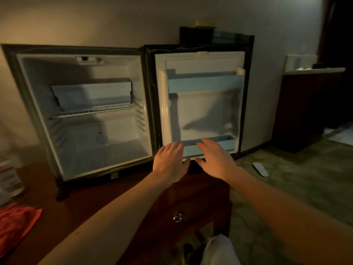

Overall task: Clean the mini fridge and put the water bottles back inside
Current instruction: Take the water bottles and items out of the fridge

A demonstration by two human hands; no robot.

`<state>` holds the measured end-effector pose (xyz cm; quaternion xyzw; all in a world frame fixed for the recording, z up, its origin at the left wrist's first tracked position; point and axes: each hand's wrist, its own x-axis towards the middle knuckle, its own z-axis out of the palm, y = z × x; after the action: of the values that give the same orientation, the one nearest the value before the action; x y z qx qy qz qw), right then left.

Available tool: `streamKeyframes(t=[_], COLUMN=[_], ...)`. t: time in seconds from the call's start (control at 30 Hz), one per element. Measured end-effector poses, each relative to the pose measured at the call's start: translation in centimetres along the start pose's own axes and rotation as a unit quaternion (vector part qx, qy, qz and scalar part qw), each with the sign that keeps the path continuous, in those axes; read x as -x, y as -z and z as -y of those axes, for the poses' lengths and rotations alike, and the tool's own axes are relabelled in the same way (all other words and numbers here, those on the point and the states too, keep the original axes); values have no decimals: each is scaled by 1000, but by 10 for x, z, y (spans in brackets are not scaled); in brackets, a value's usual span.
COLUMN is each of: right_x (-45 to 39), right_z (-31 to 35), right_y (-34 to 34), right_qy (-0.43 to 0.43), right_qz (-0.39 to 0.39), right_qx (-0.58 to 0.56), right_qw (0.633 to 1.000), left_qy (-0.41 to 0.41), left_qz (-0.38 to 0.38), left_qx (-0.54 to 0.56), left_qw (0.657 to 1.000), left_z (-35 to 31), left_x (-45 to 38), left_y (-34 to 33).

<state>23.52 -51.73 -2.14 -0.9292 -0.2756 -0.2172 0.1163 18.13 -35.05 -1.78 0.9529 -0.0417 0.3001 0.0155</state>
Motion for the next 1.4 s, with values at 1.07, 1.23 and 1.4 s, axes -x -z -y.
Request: streamKeyframes(t=[1.07,1.23,1.4], right_x=[-76,-79,-73], right_z=[-205,-219,-218], right_y=[-5,-13,-11], right_qy=[-146,-164,-141], right_qz=[-78,-60,-56], right_qx=[-458,-518,-557], right_qw=[874,837,816], left_qy=[-3,-1,-16], left_qz=[22,15,-1], left_qx=[49,52,58], left_qw=[999,999,998], left_z=[-113,-122,-134], left_x=[-136,-140,-137], left_y=[-93,-105,-104])
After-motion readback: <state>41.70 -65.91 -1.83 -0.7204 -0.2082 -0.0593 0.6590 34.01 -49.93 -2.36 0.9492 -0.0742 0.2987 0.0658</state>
